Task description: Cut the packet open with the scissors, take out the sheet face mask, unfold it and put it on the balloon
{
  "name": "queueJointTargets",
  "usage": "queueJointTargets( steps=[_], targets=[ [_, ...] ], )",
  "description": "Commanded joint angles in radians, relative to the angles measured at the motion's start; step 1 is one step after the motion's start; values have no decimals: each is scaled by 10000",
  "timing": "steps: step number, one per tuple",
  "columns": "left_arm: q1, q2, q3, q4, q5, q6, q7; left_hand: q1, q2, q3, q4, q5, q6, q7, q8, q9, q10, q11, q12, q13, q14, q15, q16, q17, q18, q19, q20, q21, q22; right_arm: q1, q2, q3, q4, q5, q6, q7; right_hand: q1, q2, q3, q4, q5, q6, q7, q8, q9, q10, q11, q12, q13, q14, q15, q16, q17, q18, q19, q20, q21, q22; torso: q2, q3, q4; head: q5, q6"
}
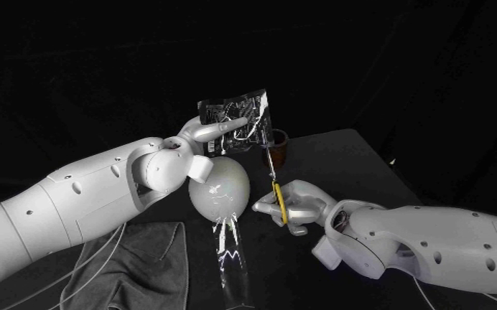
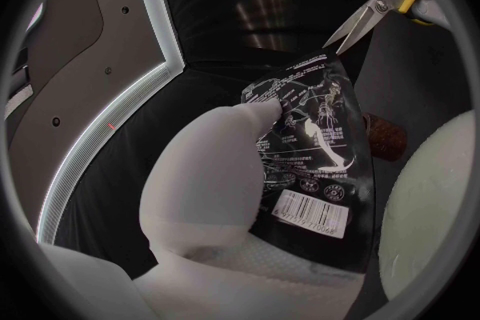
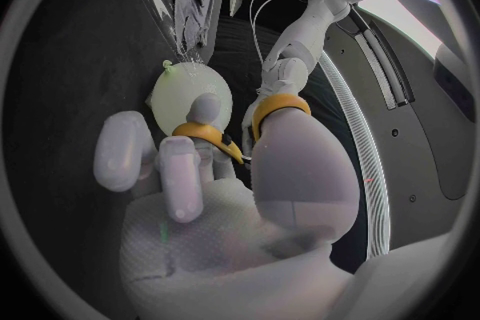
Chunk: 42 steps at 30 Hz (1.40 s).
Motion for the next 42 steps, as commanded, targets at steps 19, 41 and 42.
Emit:
queueJointTargets(
  steps=[19,41,42],
  targets=[
    [20,63,14,65,67,186,-37,-39,71,25,-50,29,25,31,29,843,61,18,-38,14,17,-25,-36,12,131,53,6,68,16,359,213,84,-274,-47,155,162,6,-274,167,-2,35,-7670,1383,104,112,1242,501,6176,74,710,-93,24,1450,90,10,-90,11,1228,1,-3,0,-6,47],
    [18,58,11,-74,17,-41,-42,-43,69,27,-53,29,25,31,29,845,61,17,-38,14,17,-25,-36,13,131,52,6,68,16,533,30,114,-162,-36,44,207,78,-125,303,-6,-58,-7657,1366,194,104,1312,498,6264,163,732,-98,54,1507,72,60,-105,75,1253,-2,-7,-4,-75,168],
    [18,59,11,-77,16,-42,-42,-43,69,27,-53,29,25,31,29,845,61,17,-38,14,17,-25,-36,13,131,52,6,68,16,535,22,114,-167,-36,44,202,78,-125,303,-6,-58,-7657,1366,194,104,1312,498,6264,163,732,-98,54,1507,72,60,-105,75,1253,-2,-7,-4,-75,168]
  ],
)
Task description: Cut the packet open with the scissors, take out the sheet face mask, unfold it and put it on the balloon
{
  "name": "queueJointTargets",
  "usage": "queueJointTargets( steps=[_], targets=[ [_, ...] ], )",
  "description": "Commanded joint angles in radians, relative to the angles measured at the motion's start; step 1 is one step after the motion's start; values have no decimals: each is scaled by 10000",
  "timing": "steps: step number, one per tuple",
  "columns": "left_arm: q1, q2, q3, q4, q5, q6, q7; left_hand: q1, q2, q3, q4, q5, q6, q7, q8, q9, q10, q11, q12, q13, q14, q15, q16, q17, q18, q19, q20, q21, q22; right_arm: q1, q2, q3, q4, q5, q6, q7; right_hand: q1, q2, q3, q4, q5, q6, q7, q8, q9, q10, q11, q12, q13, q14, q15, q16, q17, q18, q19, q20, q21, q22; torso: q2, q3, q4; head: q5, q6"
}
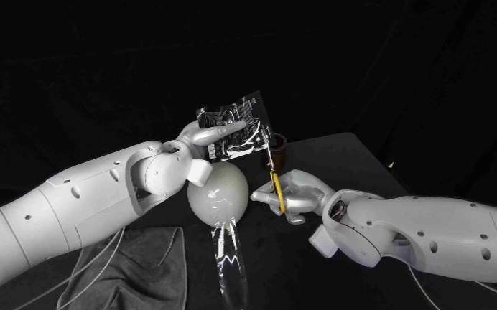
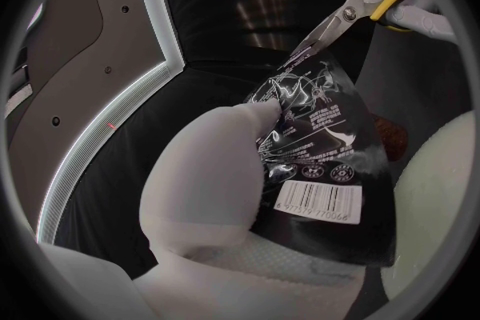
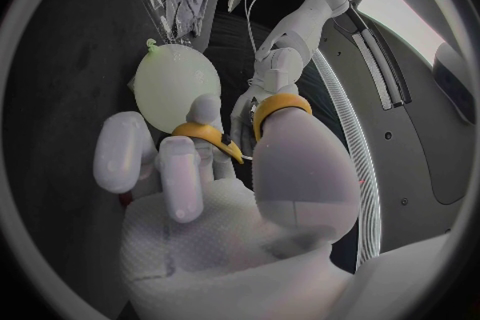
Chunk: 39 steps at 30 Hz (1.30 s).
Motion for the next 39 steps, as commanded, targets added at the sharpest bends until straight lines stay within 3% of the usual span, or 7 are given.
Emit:
queueJointTargets(
  steps=[1,21,29,32,34,36,39],
  targets=[
    [3,17,2,-10,-29,-21,-15,-26,87,29,-55,28,38,12,27,843,64,14,-41,15,17,-27,-36,10,205,53,5,27,16,23,-32,22,-7,-45,23,179,163,-37,53,20,-58,-7657,1366,39,2,1312,498,6264,-13,733,-99,33,1513,148,19,-65,5,1249,2,2,3,-12,12],
    [3,33,3,-142,-50,-22,29,-43,87,50,-92,28,38,8,32,856,69,9,-43,14,21,-31,-42,14,205,52,0,32,16,21,13,11,-140,-33,142,32,193,-199,-85,24,-47,-7710,1366,68,-19,1311,484,6221,-37,729,-109,20,1497,149,18,-73,-7,1246,4,-2,0,-6,-27],
    [3,21,3,-138,-179,7,6,-45,88,53,-96,27,39,7,33,858,71,9,-43,14,22,-31,-42,15,205,53,-1,33,17,17,12,12,-112,81,-82,185,274,144,196,15,-124,-7542,1384,219,77,1436,544,6511,238,791,-70,131,1697,88,179,-57,249,1346,-1,10,0,17,-23],
    [3,19,2,-129,-240,22,-1,-45,88,53,-96,27,39,7,33,858,71,9,-43,14,22,-31,-42,15,205,53,-1,33,17,20,10,13,-111,127,-154,234,292,465,454,5,-180,-7308,1387,353,195,1503,554,6703,415,822,-57,190,1799,60,261,-44,383,1401,-1,7,-5,12,-21],
    [3,18,2,-126,-273,26,-4,-51,91,58,-104,27,41,7,36,862,76,8,-42,15,25,-32,-42,17,205,53,-2,35,17,24,7,14,-116,149,-177,249,306,785,677,-9,-204,-6680,1437,650,621,1562,598,6907,602,854,-26,254,1912,30,339,-26,516,1455,-3,5,-4,7,-19],
    [3,18,2,-125,-297,26,-5,-51,91,58,-104,27,41,7,36,862,76,8,-42,15,25,-32,-42,17,205,53,-2,35,17,28,6,15,-130,164,-173,242,312,1569,1039,-60,-179,-4225,1430,1799,2085,1646,722,7240,902,904,28,357,2093,-11,443,22,698,1532,-1,5,-4,9,-17],
    [3,17,2,-126,-336,25,-10,-56,94,60,-107,27,42,7,37,864,78,8,-41,15,27,-32,-42,18,205,54,-2,37,17,31,4,16,-148,166,-141,202,303,2101,1032,-105,-258,-2440,1068,2727,2327,1719,356,7640,1276,927,-149,409,2184,-20,516,-42,837,1596,1,3,0,3,-21]
  ],
)
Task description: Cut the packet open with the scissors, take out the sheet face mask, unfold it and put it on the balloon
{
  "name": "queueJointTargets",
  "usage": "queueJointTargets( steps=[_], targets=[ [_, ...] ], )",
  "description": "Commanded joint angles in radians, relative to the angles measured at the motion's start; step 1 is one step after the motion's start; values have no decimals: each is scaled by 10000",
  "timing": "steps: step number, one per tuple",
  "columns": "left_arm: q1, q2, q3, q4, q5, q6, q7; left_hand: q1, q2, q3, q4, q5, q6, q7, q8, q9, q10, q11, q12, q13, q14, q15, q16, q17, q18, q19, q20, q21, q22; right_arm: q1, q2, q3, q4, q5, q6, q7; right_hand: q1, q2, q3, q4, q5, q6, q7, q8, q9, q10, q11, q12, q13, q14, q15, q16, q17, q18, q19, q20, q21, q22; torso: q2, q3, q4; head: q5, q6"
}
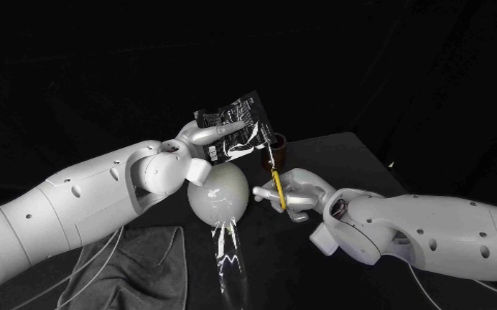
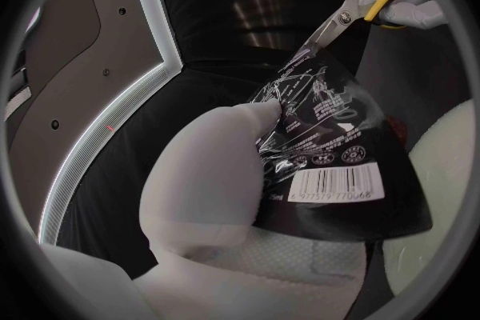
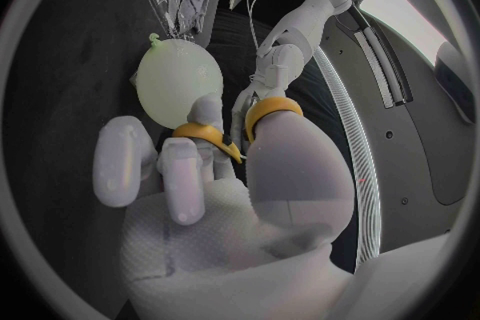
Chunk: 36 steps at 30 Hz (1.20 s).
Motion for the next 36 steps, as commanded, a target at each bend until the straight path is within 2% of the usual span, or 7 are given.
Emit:
queueJointTargets(
  steps=[1,2,6,13,20,30,36],
  targets=[
    [2,9,2,14,-169,34,35,-2,75,18,-65,68,67,28,39,867,77,12,-40,16,31,-34,-41,15,121,55,-2,39,10,18,-7,22,-15,63,-78,172,-76,391,-30,-28,-68,-2232,1056,614,245,1722,320,7641,967,949,-125,74,2191,55,90,-69,93,1601,1,0,1,-10,-5],
    [2,7,2,13,-194,34,31,-5,77,19,-66,68,68,28,40,869,80,12,-39,16,33,-34,-41,16,121,56,-3,40,10,19,-13,22,-16,44,-62,147,-40,508,-254,-33,-56,-1655,814,964,368,1736,97,7722,1054,961,-341,100,2240,41,132,-264,172,1640,1,-4,3,-21,-2],
    [2,4,2,6,-224,29,26,-26,85,23,-73,68,72,27,47,880,92,11,-36,18,44,-36,-39,20,121,62,-5,47,12,21,-35,23,-12,-3,-38,107,50,630,-477,-39,-60,-1366,663,1215,509,1767,-48,7837,1173,982,-475,141,2320,13,193,-409,282,1691,3,-7,6,-24,8],
    [2,-11,2,-11,-330,29,8,-75,102,25,-90,67,75,22,62,906,120,5,-31,21,71,-42,-33,31,123,79,-10,64,17,22,-64,23,7,-62,-44,109,86,660,-636,-35,-57,-1520,675,1175,525,1767,-55,7860,1207,971,-496,117,2276,17,172,-453,247,1685,5,-2,9,-19,21],
    [2,-29,1,-23,-645,9,-10,-122,116,21,-108,66,76,14,77,933,147,-3,-27,23,98,-50,-28,41,125,96,-19,80,21,23,-87,23,53,-87,-80,185,135,558,-879,-6,-57,-2702,1019,563,379,1695,224,7601,1010,917,-290,5,2078,51,26,-345,2,1614,4,1,-1,-7,38],
    [1,-59,1,7,-1668,-80,10,-261,223,-20,-187,66,29,-23,111,1033,370,-64,33,50,312,-125,61,109,145,252,-88,198,63,57,-102,24,-33,-54,-9,253,-251,-458,-211,48,-42,-3834,1403,-126,213,1340,566,6399,47,719,4,-406,1413,220,-424,-54,-787,1346,4,8,-4,-15,82],
    [1,-54,1,17,-2073,-128,42,-365,332,-128,-262,56,-10,-79,135,1124,652,-150,109,78,581,-228,188,200,142,475,-196,357,124,71,-104,24,-38,-137,200,181,-362,-797,-253,63,-32,-4034,1474,-273,148,954,631,5219,-897,594,60,-653,1055,322,-706,9,-1288,1161,2,-8,-5,-16,73]
  ],
)
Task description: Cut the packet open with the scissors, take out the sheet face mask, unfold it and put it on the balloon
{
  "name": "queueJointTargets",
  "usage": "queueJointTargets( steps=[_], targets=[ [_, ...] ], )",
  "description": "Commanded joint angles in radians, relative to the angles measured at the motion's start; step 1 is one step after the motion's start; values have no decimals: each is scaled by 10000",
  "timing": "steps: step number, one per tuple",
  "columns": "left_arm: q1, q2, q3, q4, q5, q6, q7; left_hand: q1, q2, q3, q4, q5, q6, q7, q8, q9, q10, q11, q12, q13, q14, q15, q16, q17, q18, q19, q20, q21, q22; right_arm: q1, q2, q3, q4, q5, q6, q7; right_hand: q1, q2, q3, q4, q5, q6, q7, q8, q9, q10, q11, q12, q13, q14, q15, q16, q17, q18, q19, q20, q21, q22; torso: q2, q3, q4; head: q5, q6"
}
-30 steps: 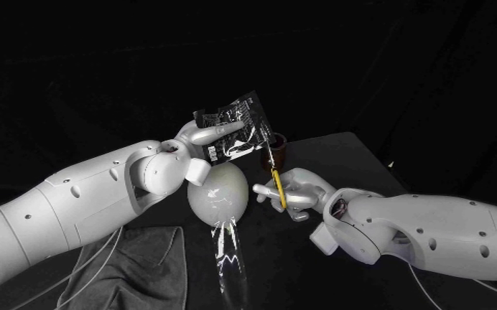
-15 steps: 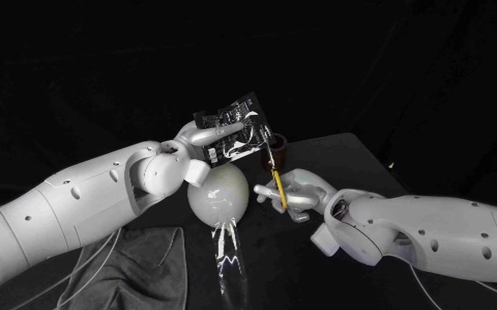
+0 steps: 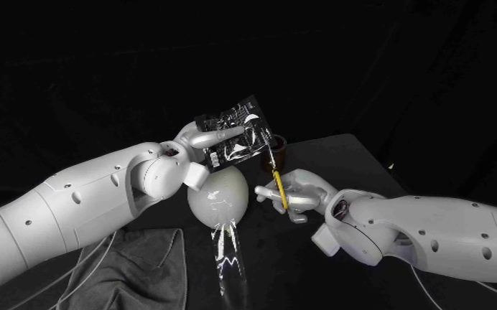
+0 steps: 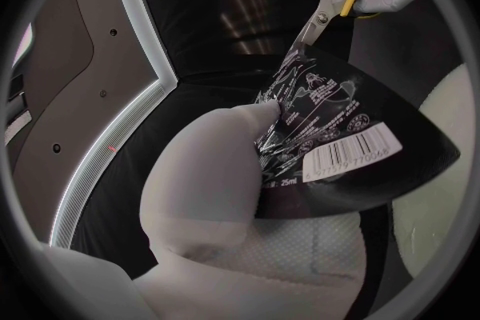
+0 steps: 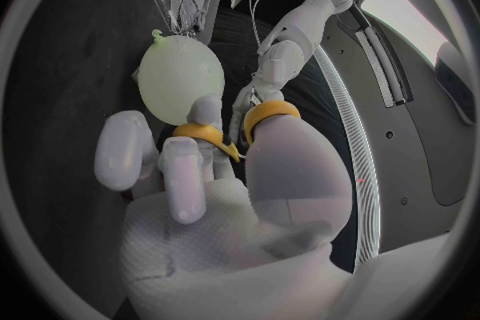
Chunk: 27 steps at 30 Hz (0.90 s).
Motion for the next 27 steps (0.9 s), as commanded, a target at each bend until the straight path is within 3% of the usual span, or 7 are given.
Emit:
queueJointTargets(
  steps=[1,13,15,17,19,22,27],
  targets=[
    [-5,9,-6,30,-757,-22,31,-74,114,-58,-50,62,0,-109,136,1135,235,-122,52,15,117,-35,67,46,162,111,-45,89,27,37,-17,32,-11,-138,188,150,-17,-315,-51,18,-5,-3687,1351,-88,-35,872,640,4932,-573,545,123,-157,970,175,-167,34,-257,1120,-3,-12,1,-3,-7],
    [-6,10,-6,-20,-1086,-85,60,-138,172,-141,-111,62,-6,-146,155,1207,393,-170,78,26,234,-87,119,105,153,196,-107,160,51,81,-101,31,-55,-294,406,18,-43,-551,-213,29,2,-3872,1351,-222,-106,537,653,3784,-1443,354,137,-531,475,291,-493,71,-863,879,2,-10,-2,0,-21],
    [-6,8,-6,-22,-1127,-70,62,-142,176,-147,-118,62,-4,-150,158,1214,402,-173,78,26,241,-91,122,110,152,200,-111,165,52,94,-112,30,-79,-306,397,3,4,-383,-111,21,2,-3768,1360,-174,-94,608,649,3855,-1378,397,133,-467,586,268,-427,69,-770,904,0,-7,-2,6,-25],
    [-7,8,-6,-22,-1163,-57,64,-148,179,-158,-129,62,-1,-155,163,1226,418,-179,79,27,252,-96,126,117,151,206,-117,171,54,101,-116,30,-95,-313,386,-4,76,190,171,-6,-31,-3160,1245,135,8,878,553,4343,-997,540,70,-231,936,207,-213,39,-444,1015,2,-8,-2,7,-30],
    [-7,5,-6,-19,-1221,-31,65,-148,179,-158,-129,62,-1,-155,163,1226,418,-179,79,27,252,-96,126,117,151,206,-117,171,54,108,-116,30,-104,-319,319,23,166,692,256,-52,-32,-2295,985,573,128,1210,332,5086,-386,681,-103,16,1301,129,66,-104,-16,1169,-3,-5,-1,-12,-26],
    [-7,2,-6,-16,-1259,-5,62,-151,179,-164,-136,62,1,-158,166,1232,426,-183,79,28,257,-100,129,121,150,209,-120,175,54,111,-116,30,-107,-309,196,90,302,1138,166,-82,-57,-1321,685,1049,260,1530,56,6072,442,809,-314,285,1709,2,414,-280,576,1393,-3,-3,4,-20,-28],
    [-7,-1,-6,-14,-1305,17,51,-152,182,-170,-148,63,4,-162,169,1241,437,-187,79,28,265,-105,131,127,150,215,-126,180,56,114,-119,30,-112,-306,48,161,291,1382,-62,-59,-42,-914,501,1286,345,1634,-75,6463,787,865,-459,413,1906,-53,559,-424,832,1500,-5,-8,0,-36,-8]
  ],
)
